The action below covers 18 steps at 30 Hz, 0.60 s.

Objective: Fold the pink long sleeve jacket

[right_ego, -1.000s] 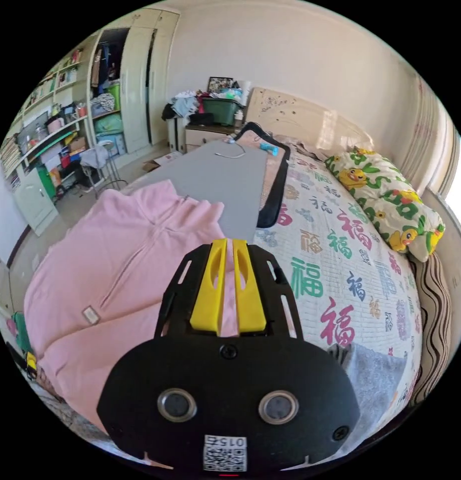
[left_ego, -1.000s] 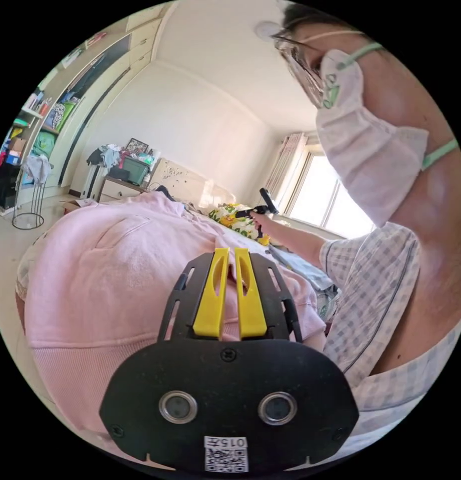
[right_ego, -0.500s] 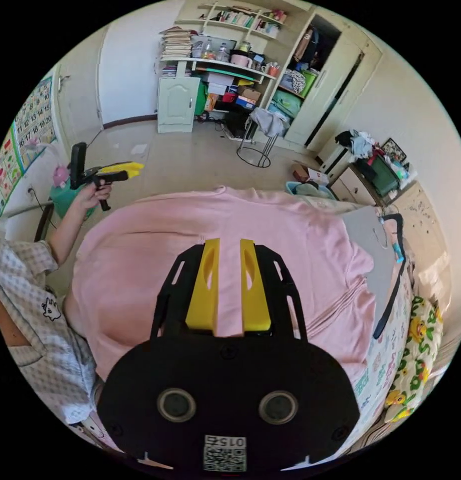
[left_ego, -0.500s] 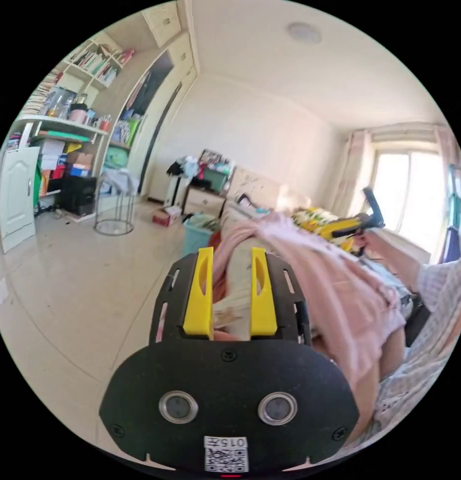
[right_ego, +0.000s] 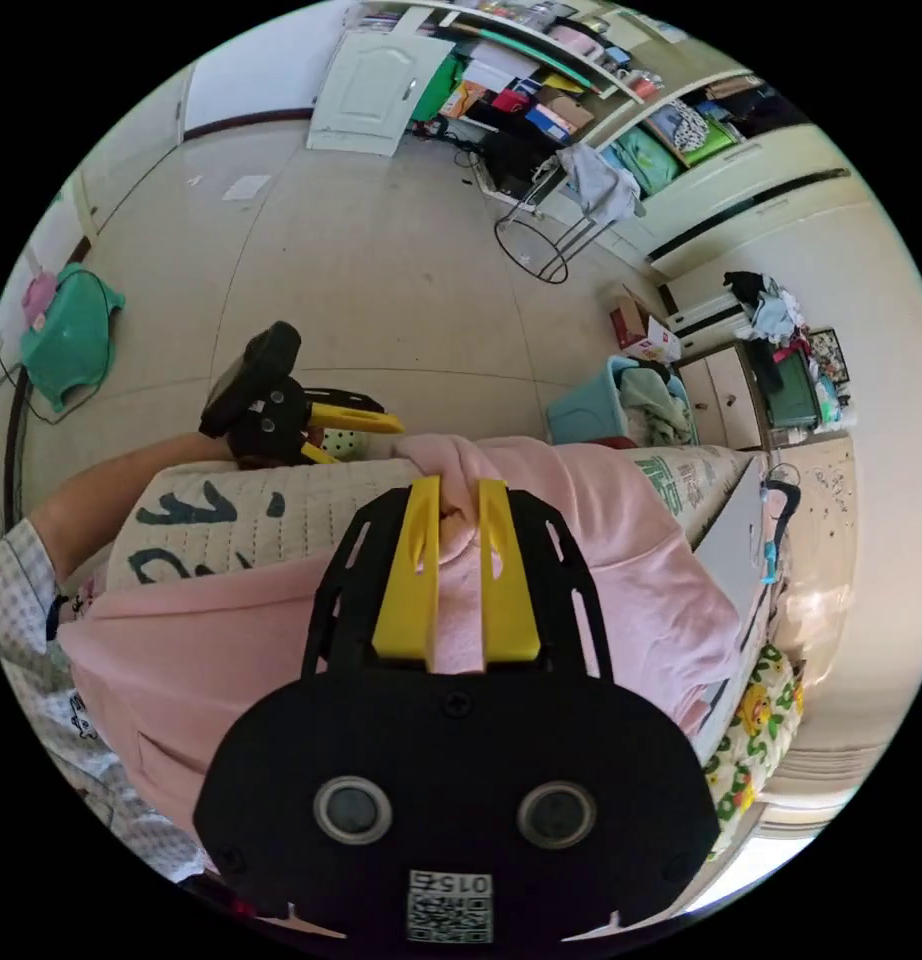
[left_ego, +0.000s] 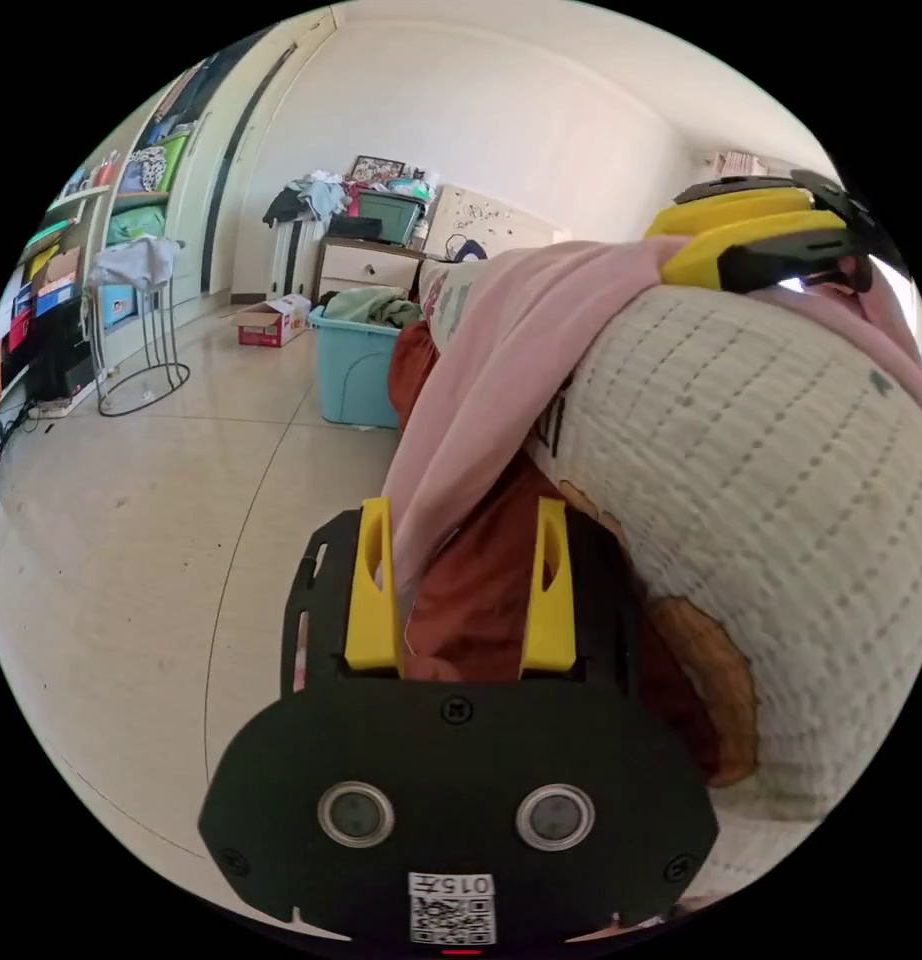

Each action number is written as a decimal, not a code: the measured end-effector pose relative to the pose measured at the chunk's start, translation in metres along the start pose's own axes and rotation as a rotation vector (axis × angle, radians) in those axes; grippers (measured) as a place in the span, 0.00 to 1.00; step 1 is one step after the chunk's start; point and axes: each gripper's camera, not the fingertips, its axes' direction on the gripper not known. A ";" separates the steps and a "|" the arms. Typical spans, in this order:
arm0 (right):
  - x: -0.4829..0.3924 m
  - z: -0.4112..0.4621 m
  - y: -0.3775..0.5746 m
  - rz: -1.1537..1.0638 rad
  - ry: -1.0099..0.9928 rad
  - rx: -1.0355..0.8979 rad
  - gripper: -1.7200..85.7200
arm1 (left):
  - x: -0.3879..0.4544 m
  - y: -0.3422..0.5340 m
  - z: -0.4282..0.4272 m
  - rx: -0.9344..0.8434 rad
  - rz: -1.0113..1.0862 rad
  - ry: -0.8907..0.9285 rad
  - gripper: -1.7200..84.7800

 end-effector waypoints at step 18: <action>0.073 -0.020 0.084 0.151 -0.163 0.186 0.09 | 0.149 -0.136 -0.206 0.179 -0.103 -0.722 0.02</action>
